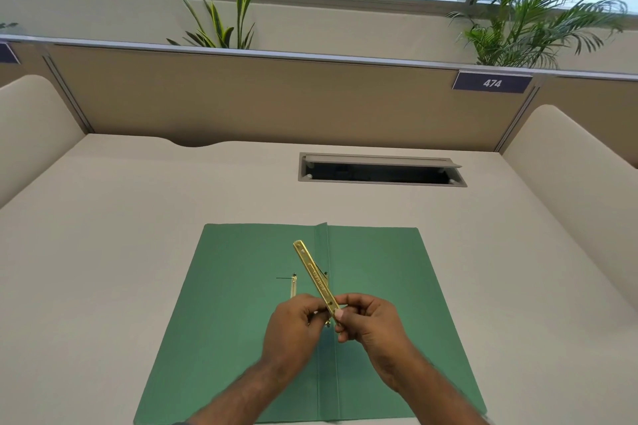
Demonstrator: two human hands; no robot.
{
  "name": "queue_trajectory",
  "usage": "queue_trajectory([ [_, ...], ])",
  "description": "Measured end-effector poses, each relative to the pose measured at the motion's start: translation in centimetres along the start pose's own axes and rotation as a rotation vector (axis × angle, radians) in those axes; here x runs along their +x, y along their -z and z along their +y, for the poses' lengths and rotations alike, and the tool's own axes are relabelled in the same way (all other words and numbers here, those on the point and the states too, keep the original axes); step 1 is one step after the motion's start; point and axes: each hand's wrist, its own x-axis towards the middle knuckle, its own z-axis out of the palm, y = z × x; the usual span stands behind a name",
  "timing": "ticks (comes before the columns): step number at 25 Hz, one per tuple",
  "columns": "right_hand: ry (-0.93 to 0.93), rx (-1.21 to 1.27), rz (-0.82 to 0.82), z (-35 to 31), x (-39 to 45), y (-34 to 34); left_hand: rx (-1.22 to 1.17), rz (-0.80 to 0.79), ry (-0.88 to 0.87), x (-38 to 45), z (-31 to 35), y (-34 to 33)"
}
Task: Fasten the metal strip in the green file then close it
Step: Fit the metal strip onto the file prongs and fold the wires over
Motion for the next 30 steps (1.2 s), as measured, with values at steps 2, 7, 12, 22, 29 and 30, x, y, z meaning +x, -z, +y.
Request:
queue_trajectory([
  [2, -0.006, -0.044, 0.003, 0.2, 0.0, 0.0, -0.048, -0.026, 0.029, -0.1, 0.0, 0.0],
  [7, -0.044, -0.161, 0.024, 1.1, 0.2, -0.3, -0.440, -0.005, 0.317, -0.2, -0.5, 0.7],
  [12, -0.078, -0.250, 0.009, 1.6, 0.6, -1.3, -0.534, 0.060, 0.459, 0.9, -1.0, 1.5],
  [22, 0.285, -0.732, 0.101, -2.9, 6.9, -3.9, -0.566, 0.037, 0.538, 1.7, -1.9, 1.7],
  [29, 0.266, -0.939, -0.023, -1.9, 9.4, -4.6, -0.609, 0.035, 0.555, 1.6, -2.2, 2.0],
  [30, 0.262, -0.958, -0.035, -1.7, 9.4, -4.5, -0.609, 0.038, 0.557, 1.7, -2.3, 2.1],
])
